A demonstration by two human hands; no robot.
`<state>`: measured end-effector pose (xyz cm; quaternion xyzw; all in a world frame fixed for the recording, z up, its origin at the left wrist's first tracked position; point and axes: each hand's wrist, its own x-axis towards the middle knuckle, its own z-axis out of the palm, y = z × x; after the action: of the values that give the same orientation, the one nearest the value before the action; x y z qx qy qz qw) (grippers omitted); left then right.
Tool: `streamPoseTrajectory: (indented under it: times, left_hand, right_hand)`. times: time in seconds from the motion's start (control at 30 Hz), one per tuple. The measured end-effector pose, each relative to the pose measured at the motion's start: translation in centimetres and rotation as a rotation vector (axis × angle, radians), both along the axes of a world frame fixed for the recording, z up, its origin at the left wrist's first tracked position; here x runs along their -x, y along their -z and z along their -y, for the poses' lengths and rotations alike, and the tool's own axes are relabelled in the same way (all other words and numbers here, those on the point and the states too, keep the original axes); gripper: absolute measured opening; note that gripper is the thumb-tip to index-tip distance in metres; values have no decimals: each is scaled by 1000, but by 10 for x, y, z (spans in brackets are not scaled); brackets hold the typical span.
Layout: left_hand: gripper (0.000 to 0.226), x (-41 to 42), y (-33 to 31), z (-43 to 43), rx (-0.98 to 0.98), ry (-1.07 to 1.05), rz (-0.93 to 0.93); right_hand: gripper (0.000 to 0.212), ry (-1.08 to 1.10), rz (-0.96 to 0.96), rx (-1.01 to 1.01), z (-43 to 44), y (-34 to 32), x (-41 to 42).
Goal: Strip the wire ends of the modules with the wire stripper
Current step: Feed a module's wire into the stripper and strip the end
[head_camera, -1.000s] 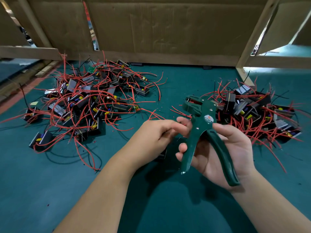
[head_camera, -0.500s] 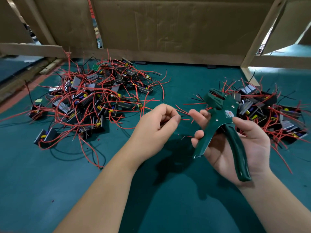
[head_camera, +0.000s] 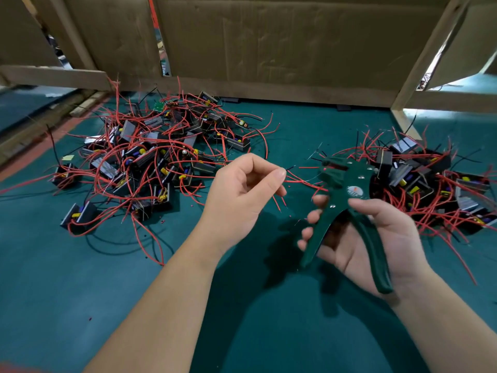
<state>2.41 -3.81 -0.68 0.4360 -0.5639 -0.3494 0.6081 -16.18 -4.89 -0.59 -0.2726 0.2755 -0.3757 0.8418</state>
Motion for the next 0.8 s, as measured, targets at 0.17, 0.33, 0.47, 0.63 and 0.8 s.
streamPoseTrajectory:
  times: [0.17, 0.33, 0.47, 0.63, 0.8]
  left_hand:
    - [18, -3, -2, 1, -24, 9, -23]
    - [22, -4, -3, 1, -43, 0, 36]
    - [22, -4, -3, 0, -24, 9, 53]
    - [22, -5, -4, -1, -17, 7, 66]
    - [21, -5, -6, -2, -16, 25, 100]
  right_hand:
    - [50, -328, 20, 113, -6, 4, 2]
    - [41, -446, 58, 175, -9, 3, 4]
    - [41, -405, -22, 188, -9, 3, 4]
    - [40, -382, -73, 207, -10, 4, 3]
    - [46, -358, -135, 221, -10, 6, 4]
